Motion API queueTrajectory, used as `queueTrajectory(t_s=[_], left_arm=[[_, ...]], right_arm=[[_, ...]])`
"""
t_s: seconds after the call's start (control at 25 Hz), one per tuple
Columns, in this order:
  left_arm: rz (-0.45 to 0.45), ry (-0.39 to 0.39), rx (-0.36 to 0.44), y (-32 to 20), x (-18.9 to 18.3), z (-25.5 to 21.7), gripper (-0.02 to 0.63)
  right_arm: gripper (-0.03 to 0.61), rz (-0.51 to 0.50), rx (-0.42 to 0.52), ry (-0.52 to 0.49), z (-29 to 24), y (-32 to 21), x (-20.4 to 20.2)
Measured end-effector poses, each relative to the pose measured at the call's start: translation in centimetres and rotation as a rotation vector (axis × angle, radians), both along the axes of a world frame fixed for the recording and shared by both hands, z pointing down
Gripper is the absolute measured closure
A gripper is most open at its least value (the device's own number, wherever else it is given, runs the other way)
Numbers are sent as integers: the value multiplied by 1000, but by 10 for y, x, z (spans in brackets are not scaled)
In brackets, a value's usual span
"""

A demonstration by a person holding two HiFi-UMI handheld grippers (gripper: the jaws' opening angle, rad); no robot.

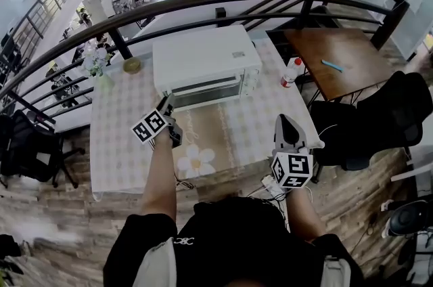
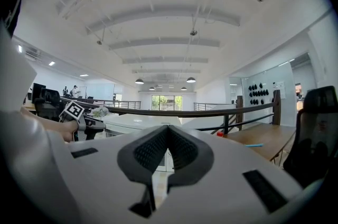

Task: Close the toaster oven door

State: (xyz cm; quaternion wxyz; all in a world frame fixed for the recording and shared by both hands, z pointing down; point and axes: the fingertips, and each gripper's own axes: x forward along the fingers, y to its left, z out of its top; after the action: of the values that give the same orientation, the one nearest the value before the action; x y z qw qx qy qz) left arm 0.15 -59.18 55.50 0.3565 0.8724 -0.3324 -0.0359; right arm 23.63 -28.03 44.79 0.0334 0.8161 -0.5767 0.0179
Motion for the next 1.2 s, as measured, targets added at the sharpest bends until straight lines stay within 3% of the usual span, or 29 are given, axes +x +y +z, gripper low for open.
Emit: queueTrajectory(t_s=[0.12, 0.28, 0.4, 0.76, 1.0, 1.2], left_arm=[[-56, -126, 195, 12, -10, -33, 497], [-93, -183, 415, 42, -13, -94, 565], [-95, -228, 527, 73, -11, -127, 583], [27, -344, 679, 176, 16, -143, 589], [79, -318, 634, 207, 31, -137, 589], [82, -336, 649, 217, 35, -139, 589]], right_arm=[[588, -10, 4, 2, -2, -1, -1], [588, -33, 28, 4, -9, -8, -4], [584, -83, 70, -1, -20, -14, -11], [586, -159, 140, 12, -42, -22, -25], [586, -171, 138, 2, -37, -13, -27], [586, -179, 138, -2, -35, -5, -24]])
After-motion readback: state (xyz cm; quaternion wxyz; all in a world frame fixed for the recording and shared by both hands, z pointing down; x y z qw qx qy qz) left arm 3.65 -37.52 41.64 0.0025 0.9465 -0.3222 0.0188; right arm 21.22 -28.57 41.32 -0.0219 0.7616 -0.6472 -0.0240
